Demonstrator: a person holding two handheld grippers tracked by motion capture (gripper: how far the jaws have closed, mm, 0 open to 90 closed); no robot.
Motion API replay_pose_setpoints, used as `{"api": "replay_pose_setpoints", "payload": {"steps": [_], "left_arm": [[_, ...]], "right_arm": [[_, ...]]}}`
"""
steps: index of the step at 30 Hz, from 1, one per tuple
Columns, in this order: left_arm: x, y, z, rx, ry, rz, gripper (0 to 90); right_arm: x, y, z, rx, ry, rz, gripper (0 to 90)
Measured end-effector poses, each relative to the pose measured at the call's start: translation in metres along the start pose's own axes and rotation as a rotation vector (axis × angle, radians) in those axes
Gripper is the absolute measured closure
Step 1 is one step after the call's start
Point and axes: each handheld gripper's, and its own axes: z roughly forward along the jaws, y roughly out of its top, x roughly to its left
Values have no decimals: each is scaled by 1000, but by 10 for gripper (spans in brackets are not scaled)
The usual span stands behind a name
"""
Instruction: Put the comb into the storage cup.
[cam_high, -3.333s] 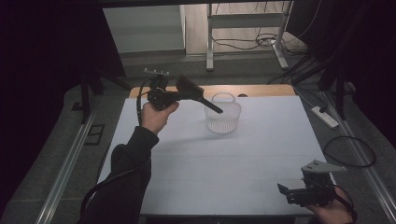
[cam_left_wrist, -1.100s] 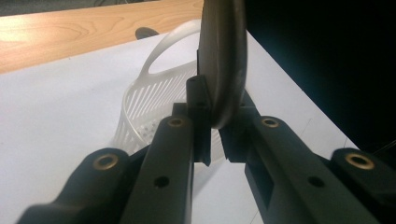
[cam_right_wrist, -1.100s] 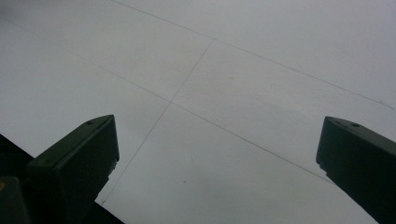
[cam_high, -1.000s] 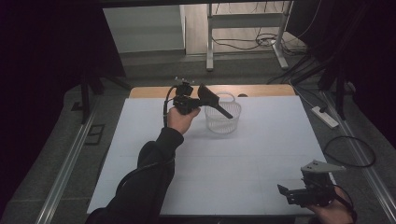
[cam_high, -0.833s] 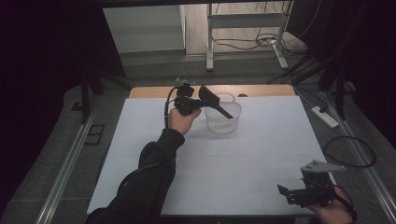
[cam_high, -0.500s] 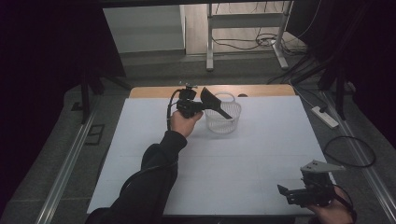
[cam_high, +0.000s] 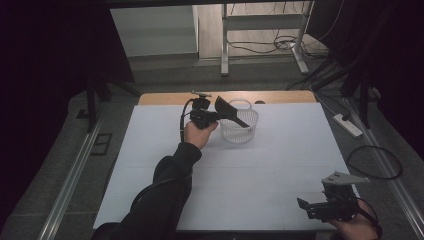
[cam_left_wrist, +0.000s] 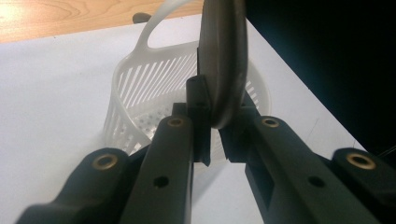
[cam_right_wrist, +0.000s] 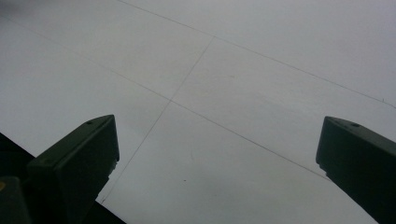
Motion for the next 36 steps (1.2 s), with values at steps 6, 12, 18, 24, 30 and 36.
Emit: {"api": "replay_pose_setpoints", "payload": {"steps": [6,12,18,24,30,36], "left_arm": [[3,-5,-1,-4,-4,9,820],[6,-11,1,-3,24,11,777],[7,-13,1,-9,45,25,746],[1,-13,2,-13,83,66,695],[1,-13,0,-26,108,84,653],[0,-13,-1,-33,143,110,590]], "right_arm": [[0,0,0,5,-2,1,0],[0,0,1,7,-2,2,0],[0,0,1,9,-2,4,1],[0,0,1,10,-3,3,2],[0,0,1,11,-3,4,2],[0,0,1,13,-2,4,2]]}}
